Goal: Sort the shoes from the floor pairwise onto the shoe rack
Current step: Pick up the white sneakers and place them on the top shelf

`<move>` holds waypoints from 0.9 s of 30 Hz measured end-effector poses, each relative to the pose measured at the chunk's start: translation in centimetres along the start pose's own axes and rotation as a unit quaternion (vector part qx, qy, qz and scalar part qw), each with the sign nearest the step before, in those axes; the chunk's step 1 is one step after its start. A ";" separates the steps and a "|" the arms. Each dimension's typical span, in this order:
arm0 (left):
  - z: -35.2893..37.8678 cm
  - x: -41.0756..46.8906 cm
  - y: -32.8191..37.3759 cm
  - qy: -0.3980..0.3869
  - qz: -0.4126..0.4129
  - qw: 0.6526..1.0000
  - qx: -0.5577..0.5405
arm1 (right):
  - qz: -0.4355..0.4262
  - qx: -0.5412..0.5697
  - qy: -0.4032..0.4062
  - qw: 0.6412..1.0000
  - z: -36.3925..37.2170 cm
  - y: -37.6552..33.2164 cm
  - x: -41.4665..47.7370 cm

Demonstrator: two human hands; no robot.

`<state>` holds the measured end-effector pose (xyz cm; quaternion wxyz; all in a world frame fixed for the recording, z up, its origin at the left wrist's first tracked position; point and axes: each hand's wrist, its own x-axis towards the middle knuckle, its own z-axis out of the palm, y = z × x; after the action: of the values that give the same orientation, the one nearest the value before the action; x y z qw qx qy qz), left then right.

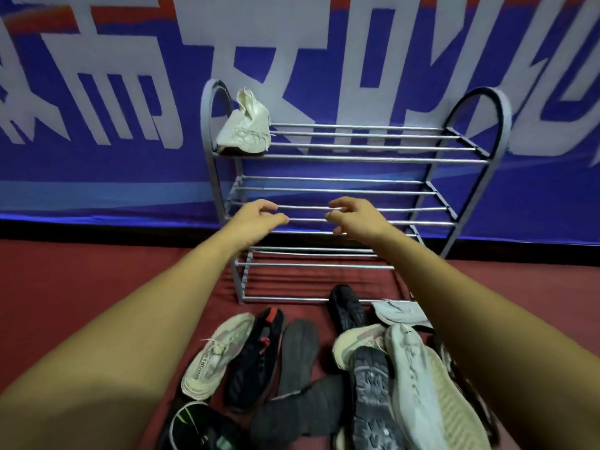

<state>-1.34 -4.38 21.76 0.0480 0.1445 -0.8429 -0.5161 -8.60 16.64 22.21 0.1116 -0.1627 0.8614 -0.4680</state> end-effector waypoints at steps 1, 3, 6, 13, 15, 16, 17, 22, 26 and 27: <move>1.2 -0.1 -0.2 -0.020 -0.001 1.000 0.023 | 0.013 -0.008 0.004 1.000 -0.6 1.2 -0.6; 3.5 -0.3 -0.6 -0.058 -0.006 0.997 0.057 | 0.040 -0.022 0.008 0.999 -1.6 3.6 -1.8; 7.2 -0.7 -0.8 -0.104 -0.002 0.991 0.087 | 0.073 -0.038 0.011 0.997 -2.5 7.0 -3.4; 14.0 -0.9 -3.0 -0.192 0.008 0.968 0.164 | 0.156 -0.102 -0.003 0.982 -4.7 14.1 -6.3; 15.6 -0.9 -3.6 -0.211 0.004 0.959 0.188 | 0.171 -0.154 -0.018 0.973 -5.0 15.5 -6.8; 16.5 -0.8 -3.8 -0.219 0.004 0.955 0.201 | 0.176 -0.186 -0.023 0.966 -5.1 16.2 -7.1; 17.4 -0.8 -3.9 -0.228 0.006 0.950 0.213 | 0.182 -0.206 -0.027 0.961 -5.2 16.8 -7.2; 21.8 0.2 -4.4 -0.274 0.018 0.929 0.248 | 0.202 -0.252 -0.055 0.945 -4.9 20.5 -6.4; 25.0 1.9 -5.4 -0.296 0.018 0.915 0.275 | 0.212 -0.262 -0.084 0.938 -3.9 24.1 -4.8; 25.7 2.4 -5.7 -0.305 0.015 0.909 0.282 | 0.211 -0.271 -0.098 0.934 -3.6 24.9 -4.4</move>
<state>-8.39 14.47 4.65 -0.2464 -0.0254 -0.9290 -0.2751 -10.15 33.80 3.36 0.2431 -0.0463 0.9549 -0.1643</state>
